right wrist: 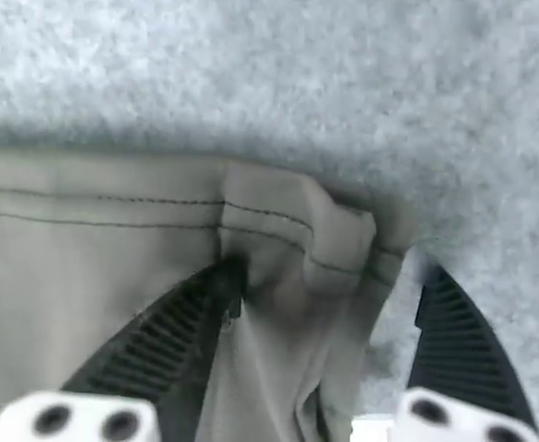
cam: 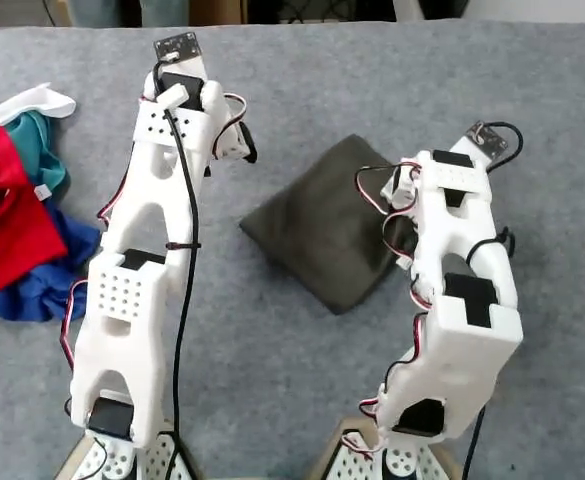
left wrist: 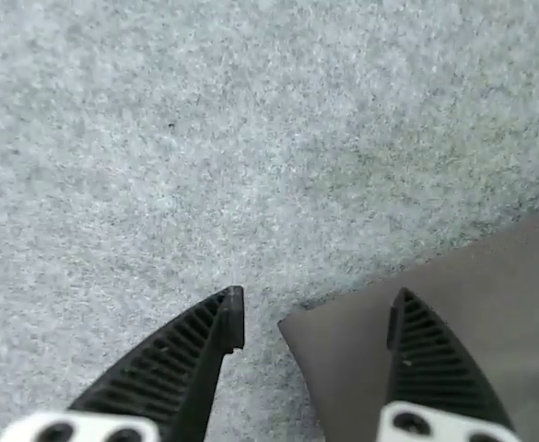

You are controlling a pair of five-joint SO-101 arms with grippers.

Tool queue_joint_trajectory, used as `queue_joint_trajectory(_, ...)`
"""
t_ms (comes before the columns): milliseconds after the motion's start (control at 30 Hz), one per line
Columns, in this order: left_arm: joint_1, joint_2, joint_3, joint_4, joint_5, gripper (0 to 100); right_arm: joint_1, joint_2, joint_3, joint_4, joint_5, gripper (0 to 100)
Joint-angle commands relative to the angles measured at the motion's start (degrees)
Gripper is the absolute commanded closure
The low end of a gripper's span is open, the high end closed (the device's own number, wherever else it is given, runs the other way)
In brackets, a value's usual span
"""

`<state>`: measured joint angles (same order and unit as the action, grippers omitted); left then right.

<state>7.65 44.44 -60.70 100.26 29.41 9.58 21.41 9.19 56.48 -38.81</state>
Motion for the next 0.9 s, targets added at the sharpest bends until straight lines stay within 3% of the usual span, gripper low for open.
queue_joint_trajectory(0, -0.5, -1.0, 1.2, 0.6, -0.5, 73, -1.5, -0.3, -3.2, -1.2, -0.4, 69.1)
queue_joint_trajectory(133, -0.7, -1.2, 2.2, 0.6, -0.5, 73, -1.5, -0.3, -3.1, -0.9, -0.4, 70.2)
queue_joint_trajectory(333, -0.7, -1.6, 2.3, 0.6, -0.5, 73, -1.5, -0.3, -3.1, -0.8, 0.2, 86.1)
queue_joint_trajectory(667, -0.7, -1.6, 2.3, 0.6, -0.5, 73, -1.4, 0.8, -3.4, 1.6, 0.3, 87.2)
queue_joint_trajectory(800, -0.7, -1.6, 2.3, 0.6, -0.5, 73, -1.4, 2.4, -3.6, 1.2, 0.9, 97.4)
queue_joint_trajectory(867, -0.7, -1.6, 2.3, 0.6, -0.5, 73, -1.4, 2.7, -3.6, 1.2, 2.7, 97.9)
